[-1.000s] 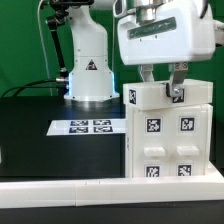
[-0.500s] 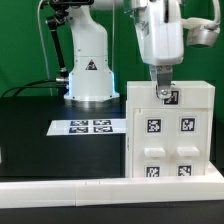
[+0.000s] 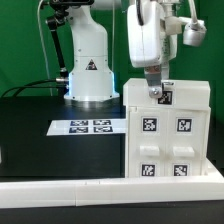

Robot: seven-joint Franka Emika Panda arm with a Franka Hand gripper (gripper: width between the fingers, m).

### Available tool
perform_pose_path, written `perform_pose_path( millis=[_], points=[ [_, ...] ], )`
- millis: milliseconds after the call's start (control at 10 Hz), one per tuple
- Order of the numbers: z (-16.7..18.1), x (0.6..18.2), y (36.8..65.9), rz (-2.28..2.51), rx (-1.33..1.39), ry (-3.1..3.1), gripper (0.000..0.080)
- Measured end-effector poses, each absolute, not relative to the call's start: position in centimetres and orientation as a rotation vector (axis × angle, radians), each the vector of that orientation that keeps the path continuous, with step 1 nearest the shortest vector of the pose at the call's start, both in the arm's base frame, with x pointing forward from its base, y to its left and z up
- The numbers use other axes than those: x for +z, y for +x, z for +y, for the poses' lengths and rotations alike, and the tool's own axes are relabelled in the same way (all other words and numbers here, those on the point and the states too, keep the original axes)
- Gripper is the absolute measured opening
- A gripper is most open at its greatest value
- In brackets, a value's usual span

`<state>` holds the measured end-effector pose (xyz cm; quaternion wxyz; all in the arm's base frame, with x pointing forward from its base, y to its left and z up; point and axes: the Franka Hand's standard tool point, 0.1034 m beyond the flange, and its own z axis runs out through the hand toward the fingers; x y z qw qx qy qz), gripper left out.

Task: Assemble cabinet

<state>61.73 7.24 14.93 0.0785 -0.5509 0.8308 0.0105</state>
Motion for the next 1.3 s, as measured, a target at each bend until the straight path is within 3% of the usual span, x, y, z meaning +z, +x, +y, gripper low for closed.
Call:
perform_pose_path(
  millis=[300, 400, 500, 700, 1100, 1300],
  points=[
    [7.4, 14.9, 61.7, 2.47, 0.041, -1.665, 0.0564],
    [7.5, 14.8, 61.7, 2.467, 0.045, -1.665, 0.0722],
    [7.6, 14.8, 61.7, 2.457, 0.046, -1.678, 0.0783],
    [7.8, 15.3, 61.8, 2.397, 0.038, -1.749, 0.0795],
    [9.4, 18.7, 62.7, 2.326, 0.03, -1.739, 0.0796],
    [9.6, 18.7, 62.8, 2.318, 0.028, -1.748, 0.0796]
  ],
)
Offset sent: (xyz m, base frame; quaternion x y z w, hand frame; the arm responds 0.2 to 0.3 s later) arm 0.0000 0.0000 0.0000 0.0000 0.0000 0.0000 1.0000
